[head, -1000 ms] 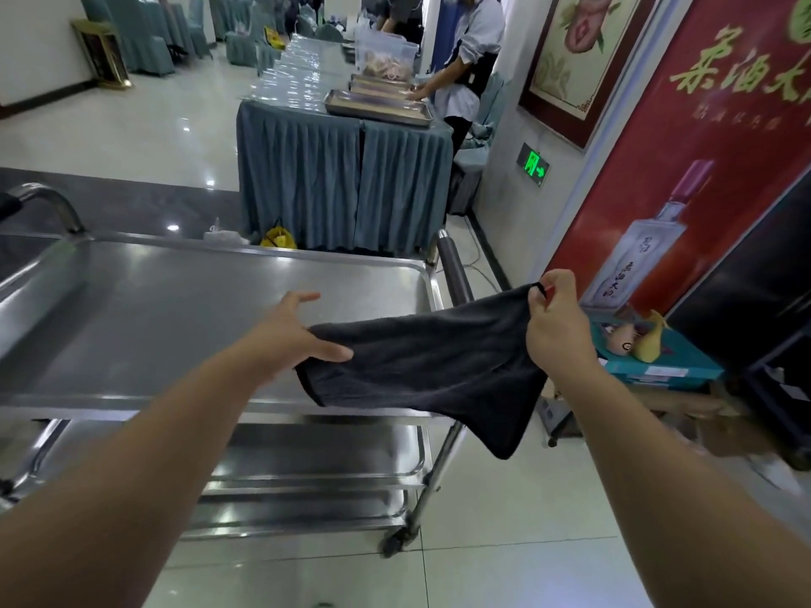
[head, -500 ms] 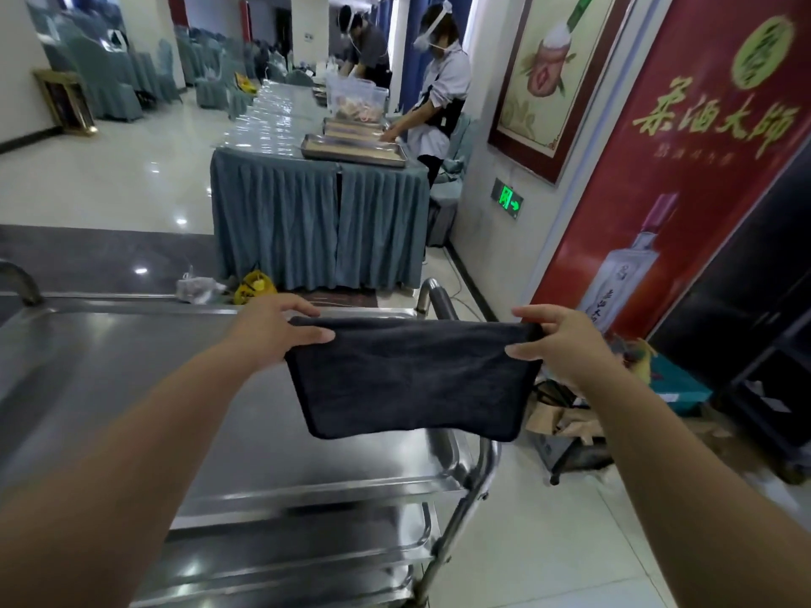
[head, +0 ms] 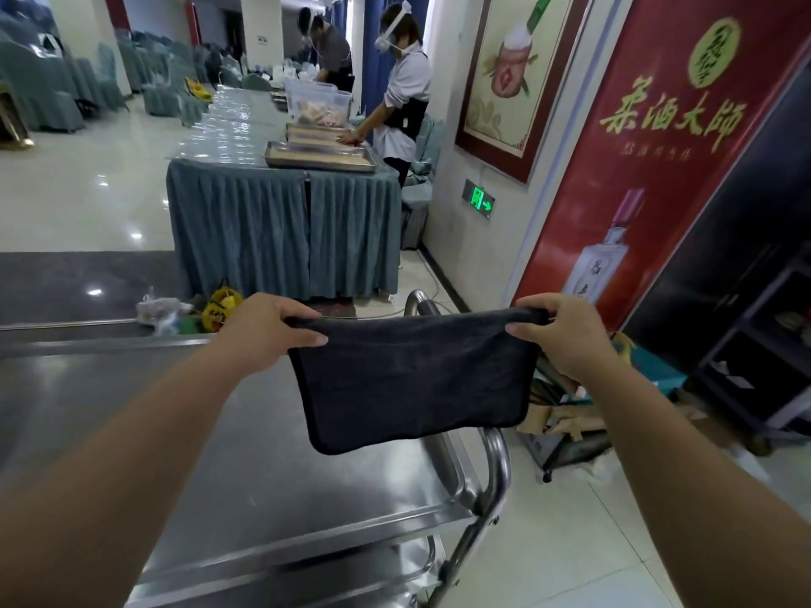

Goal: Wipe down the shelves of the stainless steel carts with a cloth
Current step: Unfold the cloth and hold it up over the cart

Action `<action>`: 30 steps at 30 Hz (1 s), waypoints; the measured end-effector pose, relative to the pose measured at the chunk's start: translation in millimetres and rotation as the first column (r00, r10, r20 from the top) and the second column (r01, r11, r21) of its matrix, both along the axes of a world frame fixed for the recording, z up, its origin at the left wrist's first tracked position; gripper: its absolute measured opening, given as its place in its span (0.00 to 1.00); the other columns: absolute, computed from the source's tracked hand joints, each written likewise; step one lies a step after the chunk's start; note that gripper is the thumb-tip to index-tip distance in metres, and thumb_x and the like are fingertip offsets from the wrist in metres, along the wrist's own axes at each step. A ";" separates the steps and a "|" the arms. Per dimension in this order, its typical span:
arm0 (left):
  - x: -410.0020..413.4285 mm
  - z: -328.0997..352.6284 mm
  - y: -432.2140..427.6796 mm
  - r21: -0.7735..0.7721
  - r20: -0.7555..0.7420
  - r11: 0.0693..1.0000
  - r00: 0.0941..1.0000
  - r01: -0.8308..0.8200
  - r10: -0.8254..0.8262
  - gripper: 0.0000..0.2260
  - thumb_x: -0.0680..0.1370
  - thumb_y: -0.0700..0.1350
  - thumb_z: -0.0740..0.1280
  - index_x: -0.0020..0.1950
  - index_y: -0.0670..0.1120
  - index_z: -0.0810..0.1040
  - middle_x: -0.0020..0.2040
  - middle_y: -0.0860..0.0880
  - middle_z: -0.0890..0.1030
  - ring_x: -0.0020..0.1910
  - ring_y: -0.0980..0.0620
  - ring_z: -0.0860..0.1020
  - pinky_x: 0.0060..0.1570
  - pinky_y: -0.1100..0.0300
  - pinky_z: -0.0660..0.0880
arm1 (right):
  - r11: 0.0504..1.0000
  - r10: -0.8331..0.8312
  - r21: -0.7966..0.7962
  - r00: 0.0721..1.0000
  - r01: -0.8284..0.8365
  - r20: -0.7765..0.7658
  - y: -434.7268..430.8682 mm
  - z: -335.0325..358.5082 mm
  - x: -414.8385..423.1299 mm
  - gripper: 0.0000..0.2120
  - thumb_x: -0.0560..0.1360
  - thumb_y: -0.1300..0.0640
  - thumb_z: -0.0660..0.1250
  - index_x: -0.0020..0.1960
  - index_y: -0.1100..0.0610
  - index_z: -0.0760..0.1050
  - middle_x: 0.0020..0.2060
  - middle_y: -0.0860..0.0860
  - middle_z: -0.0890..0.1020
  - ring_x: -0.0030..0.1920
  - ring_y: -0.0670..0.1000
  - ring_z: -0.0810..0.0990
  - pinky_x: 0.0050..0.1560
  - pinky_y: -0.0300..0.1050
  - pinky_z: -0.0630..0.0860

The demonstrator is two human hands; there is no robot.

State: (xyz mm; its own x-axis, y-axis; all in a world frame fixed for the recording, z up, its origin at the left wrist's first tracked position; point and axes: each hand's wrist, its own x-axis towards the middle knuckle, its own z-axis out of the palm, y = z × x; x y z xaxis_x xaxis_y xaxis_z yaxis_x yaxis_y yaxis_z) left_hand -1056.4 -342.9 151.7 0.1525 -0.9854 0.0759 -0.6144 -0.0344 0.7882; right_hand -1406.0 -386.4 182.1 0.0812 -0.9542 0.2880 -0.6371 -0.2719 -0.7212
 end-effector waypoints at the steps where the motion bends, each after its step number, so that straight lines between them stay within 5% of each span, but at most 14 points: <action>1: -0.1 -1.4 -2.8 -0.004 0.033 1.000 0.999 -0.008 0.008 0.06 0.68 0.48 0.76 0.43 0.56 0.83 0.38 0.56 0.81 0.39 0.53 0.80 0.44 0.54 0.80 | 1.000 -0.002 0.002 1.000 0.002 -0.026 -0.2 1.8 -1.9 0.10 0.68 0.59 0.75 0.44 0.48 0.79 0.38 0.42 0.80 0.35 0.38 0.77 0.28 0.27 0.70; 4: 1.7 -1.5 -7.2 0.003 0.120 1.000 0.993 0.003 -0.003 0.06 0.73 0.53 0.70 0.36 0.55 0.81 0.36 0.50 0.81 0.37 0.49 0.80 0.46 0.47 0.79 | 0.998 -0.047 0.027 0.996 0.050 -0.082 -2.9 6.4 -11.4 0.07 0.66 0.57 0.77 0.39 0.49 0.80 0.34 0.43 0.81 0.35 0.42 0.78 0.32 0.34 0.73; 8: -0.8 0.4 -15.3 -0.058 0.148 0.996 0.988 0.064 -0.055 0.12 0.75 0.52 0.67 0.31 0.54 0.78 0.32 0.52 0.77 0.34 0.52 0.77 0.39 0.49 0.75 | 0.995 -0.072 0.058 0.995 0.076 -0.064 -6.1 6.7 -21.2 0.09 0.63 0.57 0.79 0.35 0.51 0.79 0.28 0.45 0.79 0.28 0.42 0.76 0.24 0.37 0.71; 11: -9.9 5.6 -21.2 -0.141 0.032 0.990 0.999 -0.006 0.010 0.10 0.76 0.51 0.67 0.34 0.56 0.76 0.40 0.55 0.76 0.40 0.57 0.74 0.42 0.60 0.68 | 0.999 -0.043 0.031 0.998 0.045 -0.054 -12.1 7.3 -26.5 0.09 0.66 0.54 0.76 0.36 0.53 0.77 0.28 0.46 0.77 0.30 0.44 0.75 0.30 0.40 0.70; 15: -17.9 15.7 -29.9 -0.105 -0.249 0.992 0.967 -0.076 0.048 0.08 0.74 0.49 0.70 0.38 0.47 0.82 0.37 0.46 0.82 0.37 0.50 0.79 0.42 0.57 0.76 | 0.981 0.003 0.191 0.980 -0.042 0.200 -28.8 9.3 -29.3 0.10 0.68 0.56 0.74 0.39 0.59 0.74 0.32 0.53 0.77 0.34 0.52 0.76 0.37 0.49 0.72; 22: -52.8 16.6 -59.2 0.053 -0.231 0.988 0.961 -0.143 0.151 0.10 0.71 0.46 0.73 0.38 0.40 0.80 0.33 0.45 0.80 0.29 0.50 0.80 0.24 0.62 0.75 | 0.972 -0.199 0.131 0.980 0.194 0.023 -67.1 -1.9 -2.6 0.11 0.65 0.55 0.75 0.30 0.54 0.74 0.27 0.49 0.77 0.30 0.48 0.76 0.26 0.39 0.67; 26: -81.2 20.0 -72.3 0.097 -0.299 0.993 0.950 -0.067 0.093 0.08 0.71 0.44 0.73 0.38 0.40 0.80 0.31 0.44 0.82 0.29 0.48 0.82 0.26 0.59 0.77 | 0.990 -0.107 0.094 0.993 0.103 0.046 -75.1 -0.1 21.6 0.11 0.64 0.54 0.76 0.31 0.54 0.75 0.25 0.46 0.77 0.25 0.41 0.76 0.23 0.35 0.69; 30: -116.0 31.6 -80.8 0.094 -0.373 0.995 0.928 0.029 0.008 0.06 0.73 0.41 0.70 0.40 0.38 0.81 0.34 0.40 0.83 0.30 0.47 0.82 0.28 0.60 0.78 | 0.979 0.087 0.169 0.985 -0.113 0.151 -74.4 1.8 45.7 0.08 0.66 0.56 0.76 0.35 0.52 0.77 0.33 0.51 0.83 0.36 0.51 0.83 0.39 0.50 0.81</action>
State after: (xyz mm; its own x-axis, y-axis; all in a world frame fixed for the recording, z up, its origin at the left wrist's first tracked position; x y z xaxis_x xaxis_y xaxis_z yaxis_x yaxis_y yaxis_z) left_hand -1172.4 -423.8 183.3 0.1410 -0.9868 -0.0794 -0.2782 -0.1165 0.9534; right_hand -1360.3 -460.8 184.0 0.1489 -0.9801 0.1314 -0.5004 -0.1893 -0.8449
